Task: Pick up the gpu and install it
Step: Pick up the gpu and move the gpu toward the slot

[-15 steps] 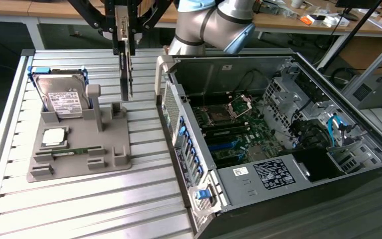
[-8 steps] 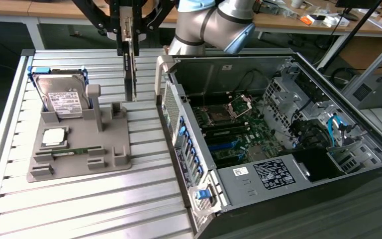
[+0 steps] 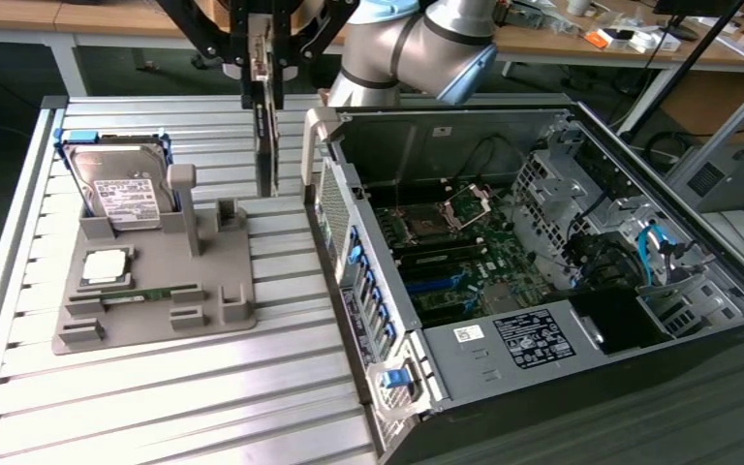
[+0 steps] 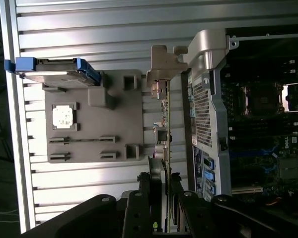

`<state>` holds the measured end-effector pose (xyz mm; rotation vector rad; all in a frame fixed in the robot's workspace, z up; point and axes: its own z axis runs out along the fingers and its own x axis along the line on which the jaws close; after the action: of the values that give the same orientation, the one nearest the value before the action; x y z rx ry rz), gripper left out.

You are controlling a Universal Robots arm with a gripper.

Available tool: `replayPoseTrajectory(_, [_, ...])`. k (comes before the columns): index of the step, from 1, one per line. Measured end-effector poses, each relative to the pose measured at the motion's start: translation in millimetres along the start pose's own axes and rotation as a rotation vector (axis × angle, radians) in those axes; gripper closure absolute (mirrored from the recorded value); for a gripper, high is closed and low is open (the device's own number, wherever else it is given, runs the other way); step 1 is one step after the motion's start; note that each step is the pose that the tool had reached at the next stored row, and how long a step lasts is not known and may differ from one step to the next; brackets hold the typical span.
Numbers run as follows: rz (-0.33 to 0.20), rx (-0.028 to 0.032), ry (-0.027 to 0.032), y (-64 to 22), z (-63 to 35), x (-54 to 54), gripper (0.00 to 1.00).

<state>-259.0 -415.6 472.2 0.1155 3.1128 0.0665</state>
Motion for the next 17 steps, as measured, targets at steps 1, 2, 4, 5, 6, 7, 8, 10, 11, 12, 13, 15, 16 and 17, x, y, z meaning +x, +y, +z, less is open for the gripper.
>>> replayPoseTrajectory(1, [0.000,0.0000,0.0000,-0.1,0.1,-1.1,0.73])
replayPoseTrajectory(2, [0.000,0.0000,0.0000,-0.1,0.1,-2.3,0.73])
replayPoseTrajectory(4, [0.000,0.0001,0.0000,-0.2,0.1,-4.6,0.73])
replayPoseTrajectory(5, [0.000,0.0000,0.0000,-0.3,0.2,-6.0,0.73])
replayPoseTrajectory(6, [0.000,0.0000,0.0000,-0.3,0.2,-7.2,0.73])
replayPoseTrajectory(7, [0.000,0.0000,0.0000,-0.3,0.3,-8.8,0.73])
replayPoseTrajectory(8, [0.000,0.0000,0.0001,-0.3,0.3,-10.1,0.73])
replayPoseTrajectory(10, [0.000,0.0001,0.0001,-0.4,0.4,-13.1,0.73])
replayPoseTrajectory(11, [0.000,0.0000,0.0001,-0.4,0.5,-14.7,0.73])
replayPoseTrajectory(12, [0.000,0.0001,0.0002,-0.4,0.5,-16.2,0.73])
replayPoseTrajectory(13, [0.000,0.0001,0.0003,-0.4,0.6,-17.9,0.73])
replayPoseTrajectory(15, [0.000,0.0000,0.0003,-0.2,0.7,-21.4,0.73])
replayPoseTrajectory(16, [0.000,0.0001,0.0004,-0.1,0.8,-23.2,0.73])
replayPoseTrajectory(17, [0.000,0.0000,0.0004,0.0,0.8,-25.0,0.73])
